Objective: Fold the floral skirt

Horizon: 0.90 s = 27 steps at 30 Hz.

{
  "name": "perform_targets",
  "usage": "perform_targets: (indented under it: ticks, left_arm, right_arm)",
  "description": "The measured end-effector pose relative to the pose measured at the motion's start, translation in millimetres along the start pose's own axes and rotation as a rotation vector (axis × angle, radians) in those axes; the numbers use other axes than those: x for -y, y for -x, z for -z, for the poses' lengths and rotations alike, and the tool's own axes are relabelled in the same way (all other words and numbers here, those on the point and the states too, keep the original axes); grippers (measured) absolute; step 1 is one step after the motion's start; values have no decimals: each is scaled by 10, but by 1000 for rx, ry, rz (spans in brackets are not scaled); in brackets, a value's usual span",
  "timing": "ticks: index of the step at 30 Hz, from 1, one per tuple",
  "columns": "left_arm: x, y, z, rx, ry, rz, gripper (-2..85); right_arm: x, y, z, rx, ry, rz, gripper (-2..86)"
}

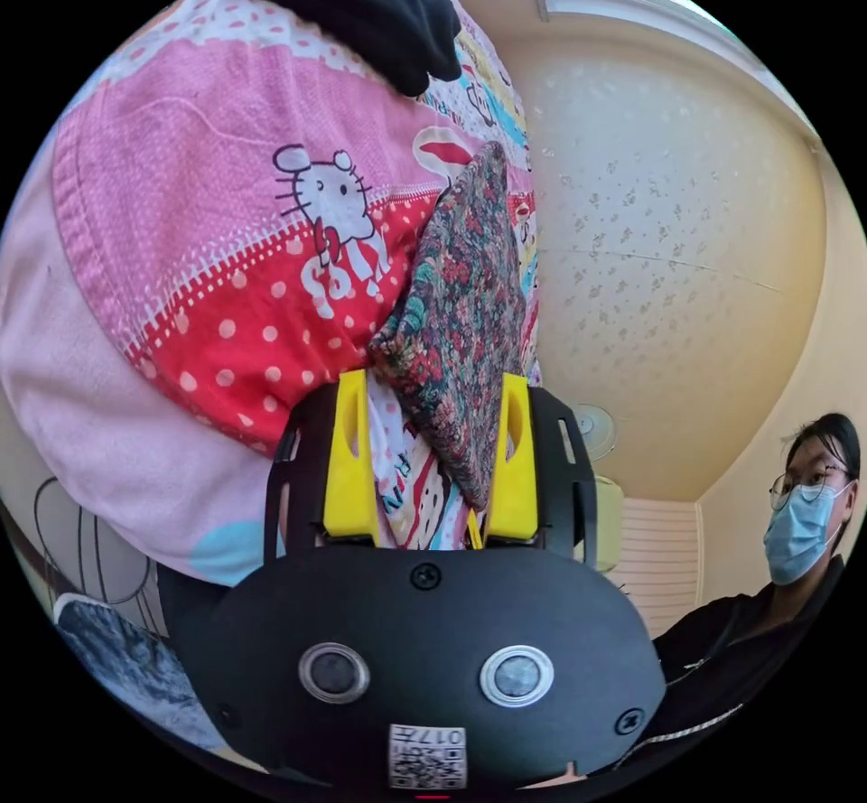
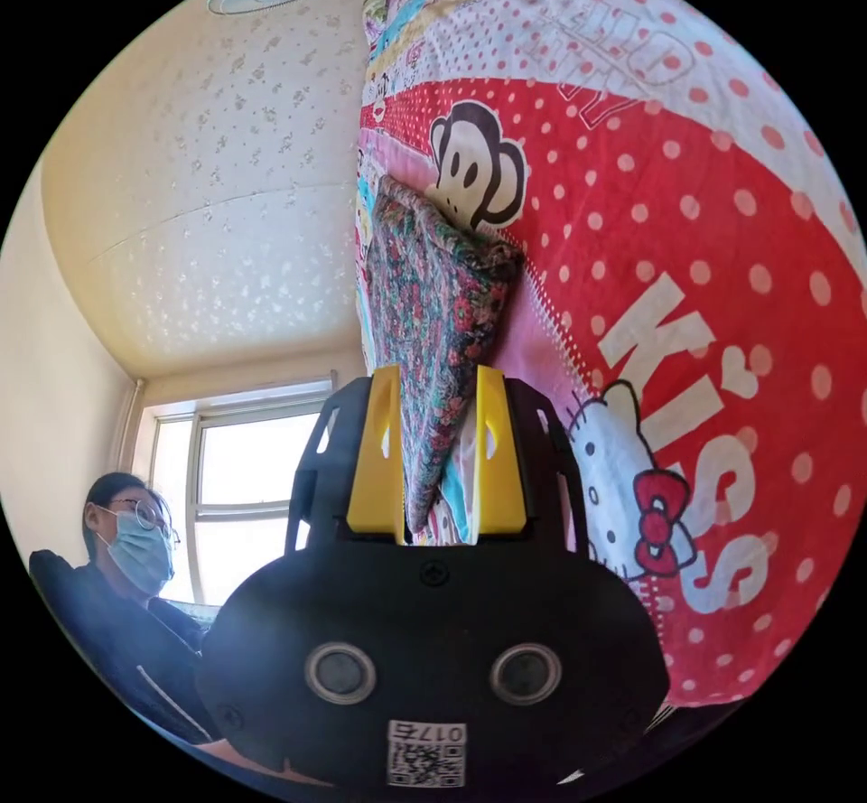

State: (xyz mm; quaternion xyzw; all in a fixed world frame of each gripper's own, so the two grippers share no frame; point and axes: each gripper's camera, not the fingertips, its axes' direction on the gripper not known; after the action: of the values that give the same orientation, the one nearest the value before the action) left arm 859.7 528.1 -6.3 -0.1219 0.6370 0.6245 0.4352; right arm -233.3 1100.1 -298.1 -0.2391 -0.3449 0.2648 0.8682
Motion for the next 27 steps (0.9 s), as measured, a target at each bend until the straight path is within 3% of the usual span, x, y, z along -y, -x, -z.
perform_targets:
  ticks: [11, 16, 21, 27]
  left_arm:
    - [16, -37, 130, -94, -100, 198, 180]
    - [80, -202, 118, -193, -131, 124, 155]
    - [191, -127, -34, -183, -117, 145, 147]
    - [153, -178, 36, 23, -127, 192, 142]
  right_arm:
    - [230, 25, -25, -40, 6, 23, 122]
    - [203, -25, 63, -30, -21, -24, 120]
    - [176, -127, 129, -25, -58, -49, 118]
    - [57, 6, 340, -165, -204, -71, 136]
